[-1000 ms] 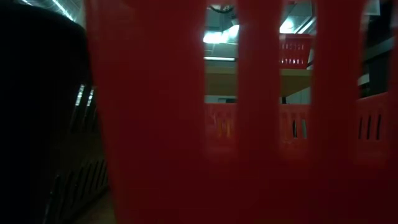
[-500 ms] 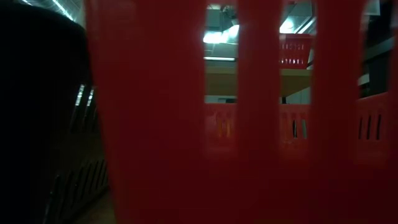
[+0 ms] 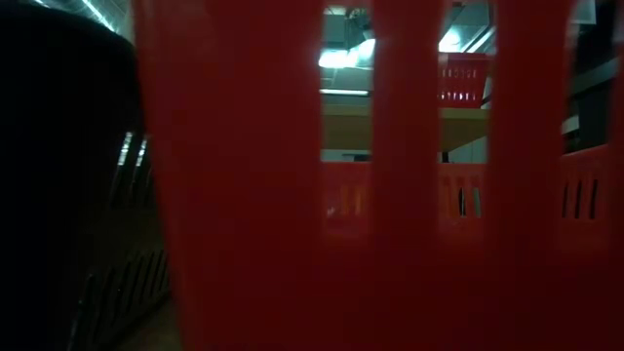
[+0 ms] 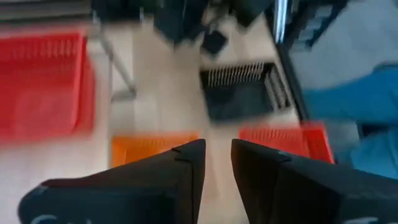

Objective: Stack baskets on shelf by color
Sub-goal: Stack the orange bin on top of the orange bin on the shelf

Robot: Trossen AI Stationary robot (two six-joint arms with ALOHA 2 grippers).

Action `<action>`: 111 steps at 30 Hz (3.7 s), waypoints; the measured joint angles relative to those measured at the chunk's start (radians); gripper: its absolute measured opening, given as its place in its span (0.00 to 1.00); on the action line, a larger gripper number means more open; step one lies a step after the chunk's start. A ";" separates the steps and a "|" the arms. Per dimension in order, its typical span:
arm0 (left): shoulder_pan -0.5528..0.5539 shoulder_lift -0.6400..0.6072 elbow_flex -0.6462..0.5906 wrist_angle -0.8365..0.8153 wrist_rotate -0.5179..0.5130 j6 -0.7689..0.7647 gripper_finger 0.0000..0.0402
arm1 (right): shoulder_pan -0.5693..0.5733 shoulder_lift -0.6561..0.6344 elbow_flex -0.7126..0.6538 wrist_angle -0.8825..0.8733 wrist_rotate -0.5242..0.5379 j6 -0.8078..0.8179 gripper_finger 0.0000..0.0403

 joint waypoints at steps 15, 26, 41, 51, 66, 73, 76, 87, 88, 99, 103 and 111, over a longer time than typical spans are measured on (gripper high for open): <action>-0.075 0.293 -0.001 0.049 -0.093 -0.084 0.17 | 0.168 0.000 0.000 0.098 -0.040 0.201 0.21; -0.072 0.382 -0.007 -0.013 -0.249 -0.100 0.17 | 0.206 0.000 0.000 0.101 -0.040 0.236 0.21; -0.061 0.483 -0.006 -0.006 -0.236 -0.102 0.17 | 0.206 0.000 0.000 0.105 -0.039 0.235 0.21; -0.087 0.484 0.008 -0.025 -0.230 -0.110 0.01 | 0.206 0.000 0.000 0.105 -0.039 0.233 0.21; -0.246 0.369 0.339 -0.240 -0.163 -0.271 0.00 | 0.206 0.000 0.000 0.105 -0.039 0.232 0.21; -0.334 0.236 0.339 -0.510 -0.476 -0.351 0.00 | 0.206 0.000 0.000 0.106 -0.038 0.232 0.21; -0.333 0.172 0.340 -0.707 -0.579 -0.424 0.00 | 0.206 0.000 0.000 0.105 -0.038 0.232 0.21; -0.139 -0.018 0.263 -0.734 -0.524 -0.195 0.00 | 0.205 0.000 0.000 0.110 -0.038 0.233 0.21; -0.116 -0.037 0.235 -0.732 -0.510 -0.184 0.00 | 0.205 0.000 0.000 0.110 -0.038 0.233 0.21; -0.038 -0.380 -0.175 -0.720 -0.442 -0.238 0.00 | 0.205 0.000 0.000 0.116 -0.038 0.234 0.21; -0.035 -0.402 -0.258 -0.604 -0.431 -0.214 0.00 | 0.205 0.000 0.000 0.117 -0.032 0.234 0.21; 0.022 -0.338 -0.311 -0.520 -0.325 -0.084 0.00 | 0.205 0.000 0.000 0.117 -0.030 0.234 0.21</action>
